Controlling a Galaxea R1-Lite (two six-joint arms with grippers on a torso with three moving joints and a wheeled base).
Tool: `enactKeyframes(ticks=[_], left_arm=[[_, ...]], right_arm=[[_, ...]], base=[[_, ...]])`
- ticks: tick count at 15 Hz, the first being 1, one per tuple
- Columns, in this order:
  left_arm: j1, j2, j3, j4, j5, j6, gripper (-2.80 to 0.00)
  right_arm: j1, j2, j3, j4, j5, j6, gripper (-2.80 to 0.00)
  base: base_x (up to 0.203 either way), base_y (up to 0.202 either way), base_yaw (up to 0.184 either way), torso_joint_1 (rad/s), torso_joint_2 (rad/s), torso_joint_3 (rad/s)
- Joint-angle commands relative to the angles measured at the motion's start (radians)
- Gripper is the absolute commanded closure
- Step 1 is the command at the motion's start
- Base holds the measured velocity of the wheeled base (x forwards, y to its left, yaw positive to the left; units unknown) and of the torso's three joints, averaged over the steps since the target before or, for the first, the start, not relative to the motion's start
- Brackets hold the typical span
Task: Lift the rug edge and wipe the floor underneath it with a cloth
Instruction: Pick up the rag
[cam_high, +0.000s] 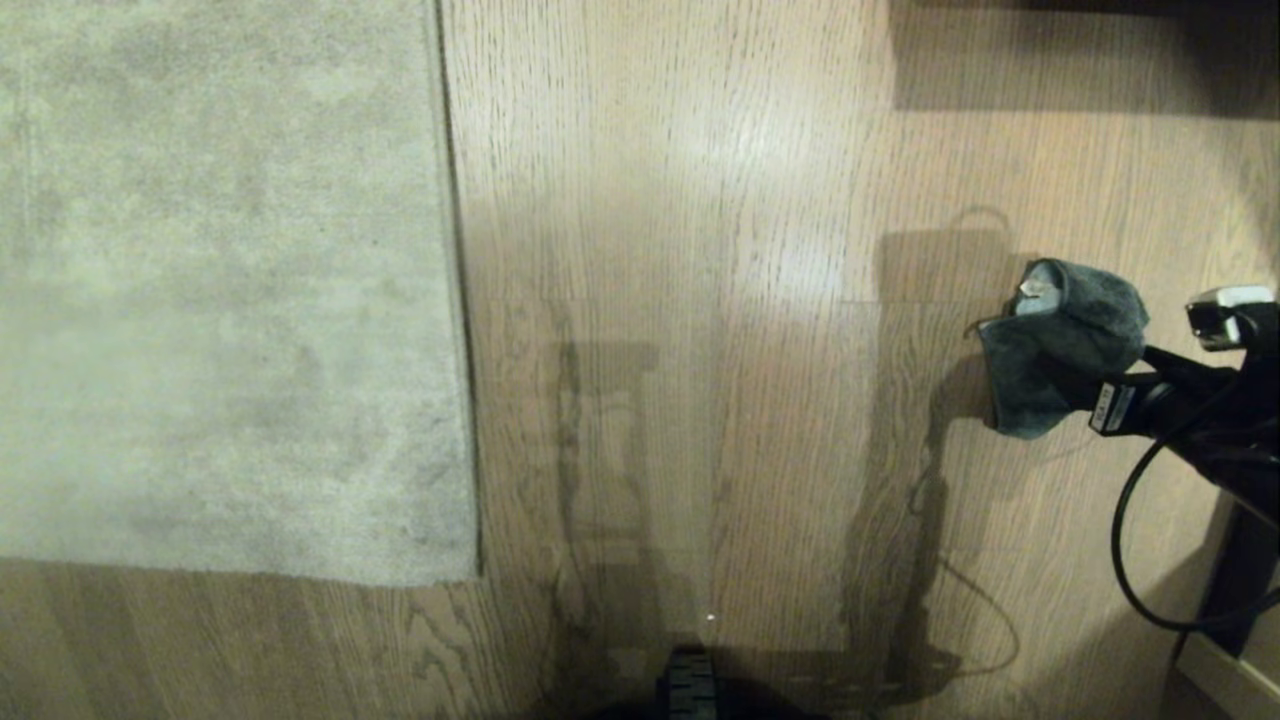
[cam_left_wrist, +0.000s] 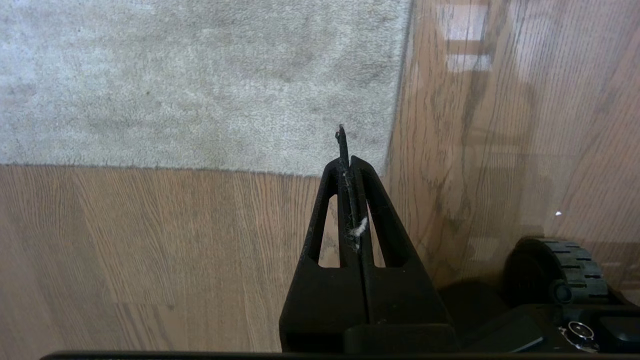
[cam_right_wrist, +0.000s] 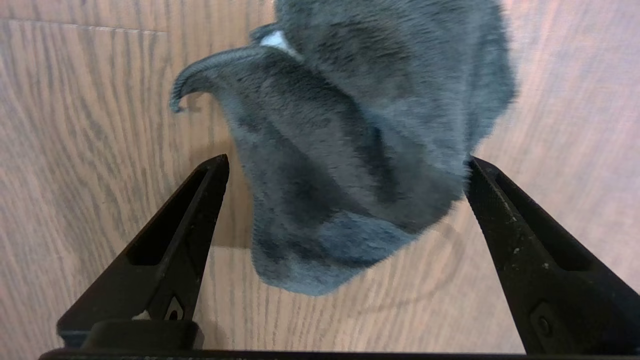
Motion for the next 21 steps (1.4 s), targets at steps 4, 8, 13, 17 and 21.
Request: enactKeyframes(ticks=[4, 8, 13, 17, 21], left_arm=[[0.0, 0.001, 0.0, 0.0, 0.0, 0.0, 0.0], [0.0, 0.001, 0.0, 0.0, 0.0, 0.0, 0.0], [0.0, 0.001, 0.0, -0.001, 0.0, 0.0, 0.0], [0.0, 0.001, 0.0, 0.0, 0.0, 0.0, 0.0], [0.0, 0.001, 0.0, 0.0, 0.0, 0.0, 0.0]], right_arm=[[0.0, 0.103, -0.01, -0.106, 0.037, 0.005, -2.8], [-0.009, 0.13, -0.058, -0.108, 0.038, 0.006, -2.8], [-0.028, 0.156, -0.104, -0.111, 0.06, 0.005, -2.8], [-0.028, 0.156, -0.104, -0.107, 0.069, 0.003, 0.0], [-0.028, 0.154, -0.104, -0.108, 0.069, 0.002, 0.0]], base=[[0.0, 0.0, 0.0, 0.0, 0.0, 0.0], [0.0, 0.0, 0.0, 0.0, 0.0, 0.0], [0.0, 0.0, 0.0, 0.0, 0.0, 0.0], [0.0, 0.0, 0.0, 0.0, 0.0, 0.0], [0.0, 0.0, 0.0, 0.0, 0.0, 0.0]])
